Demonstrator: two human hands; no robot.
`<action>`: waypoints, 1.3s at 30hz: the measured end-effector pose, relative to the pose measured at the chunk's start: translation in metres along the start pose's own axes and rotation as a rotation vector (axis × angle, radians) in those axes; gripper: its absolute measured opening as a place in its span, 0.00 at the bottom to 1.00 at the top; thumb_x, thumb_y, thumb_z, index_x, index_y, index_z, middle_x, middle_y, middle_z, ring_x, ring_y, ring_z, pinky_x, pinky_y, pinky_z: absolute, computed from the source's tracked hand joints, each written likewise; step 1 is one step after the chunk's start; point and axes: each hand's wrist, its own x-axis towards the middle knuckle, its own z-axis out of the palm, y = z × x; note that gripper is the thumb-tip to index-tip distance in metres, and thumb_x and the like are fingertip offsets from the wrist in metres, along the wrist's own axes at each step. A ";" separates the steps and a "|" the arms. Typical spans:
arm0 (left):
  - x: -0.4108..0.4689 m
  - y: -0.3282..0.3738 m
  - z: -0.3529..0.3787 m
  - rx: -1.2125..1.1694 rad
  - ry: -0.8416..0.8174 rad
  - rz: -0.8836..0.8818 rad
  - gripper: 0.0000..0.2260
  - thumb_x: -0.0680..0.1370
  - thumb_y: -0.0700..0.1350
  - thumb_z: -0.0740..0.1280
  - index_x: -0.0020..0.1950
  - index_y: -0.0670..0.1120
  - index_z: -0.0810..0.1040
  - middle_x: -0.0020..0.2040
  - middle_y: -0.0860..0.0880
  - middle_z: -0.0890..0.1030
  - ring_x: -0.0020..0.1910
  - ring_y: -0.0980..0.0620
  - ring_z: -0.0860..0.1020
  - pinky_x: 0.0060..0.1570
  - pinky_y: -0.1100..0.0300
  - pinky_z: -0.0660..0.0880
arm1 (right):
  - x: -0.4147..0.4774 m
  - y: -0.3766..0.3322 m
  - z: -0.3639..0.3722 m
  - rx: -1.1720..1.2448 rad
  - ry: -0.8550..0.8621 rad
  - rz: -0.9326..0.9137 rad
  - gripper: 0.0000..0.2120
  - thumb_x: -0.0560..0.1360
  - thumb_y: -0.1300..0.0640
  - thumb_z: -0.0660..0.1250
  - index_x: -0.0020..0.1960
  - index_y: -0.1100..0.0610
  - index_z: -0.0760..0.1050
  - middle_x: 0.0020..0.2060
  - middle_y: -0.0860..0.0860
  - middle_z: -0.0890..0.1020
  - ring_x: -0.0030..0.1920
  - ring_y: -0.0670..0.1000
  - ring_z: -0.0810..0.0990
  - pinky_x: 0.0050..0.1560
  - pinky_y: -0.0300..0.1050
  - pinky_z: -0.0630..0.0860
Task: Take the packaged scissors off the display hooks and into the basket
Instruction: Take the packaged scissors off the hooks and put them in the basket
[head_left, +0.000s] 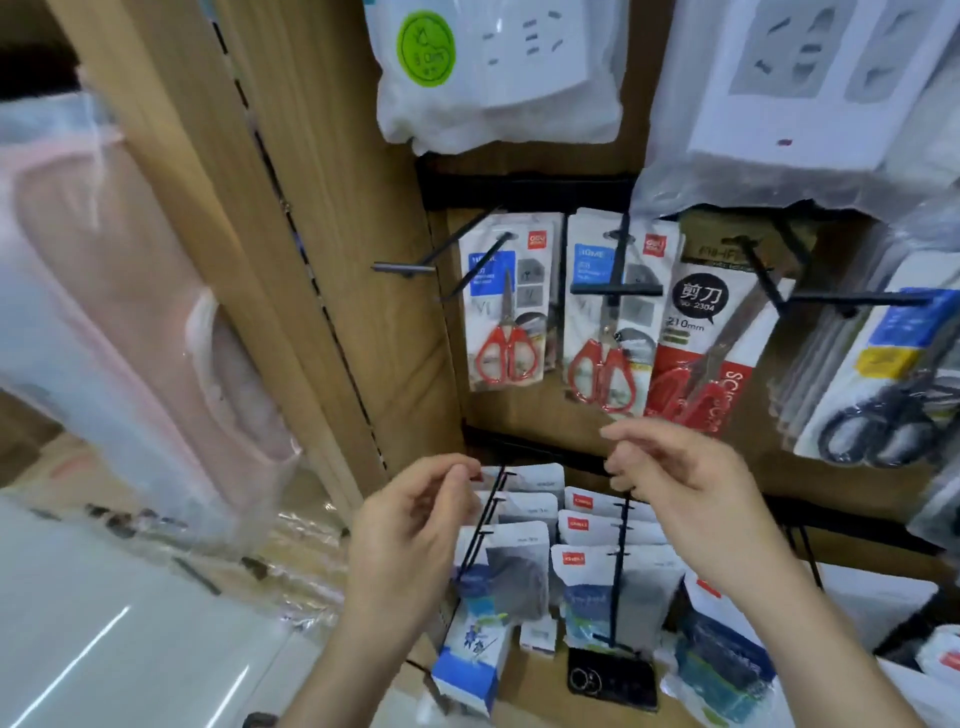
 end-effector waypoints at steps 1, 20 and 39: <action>-0.010 -0.002 -0.011 -0.021 0.031 -0.017 0.09 0.80 0.40 0.66 0.45 0.51 0.83 0.35 0.56 0.84 0.35 0.60 0.81 0.37 0.66 0.77 | -0.004 -0.005 0.009 0.006 -0.045 -0.008 0.14 0.79 0.58 0.66 0.46 0.38 0.80 0.40 0.42 0.85 0.43 0.47 0.84 0.51 0.52 0.81; -0.375 -0.209 -0.313 0.142 0.673 -0.950 0.22 0.77 0.32 0.64 0.40 0.60 0.84 0.43 0.56 0.86 0.47 0.45 0.84 0.51 0.43 0.80 | -0.221 0.000 0.350 -0.160 -0.995 0.072 0.14 0.78 0.63 0.67 0.48 0.42 0.79 0.46 0.51 0.85 0.46 0.46 0.82 0.50 0.34 0.75; -0.469 -0.601 -0.291 -0.073 0.693 -1.512 0.10 0.78 0.36 0.66 0.52 0.49 0.82 0.48 0.52 0.83 0.45 0.54 0.79 0.50 0.56 0.75 | -0.349 0.310 0.707 -0.470 -1.320 0.321 0.23 0.79 0.61 0.65 0.72 0.50 0.67 0.62 0.53 0.77 0.40 0.44 0.76 0.36 0.38 0.71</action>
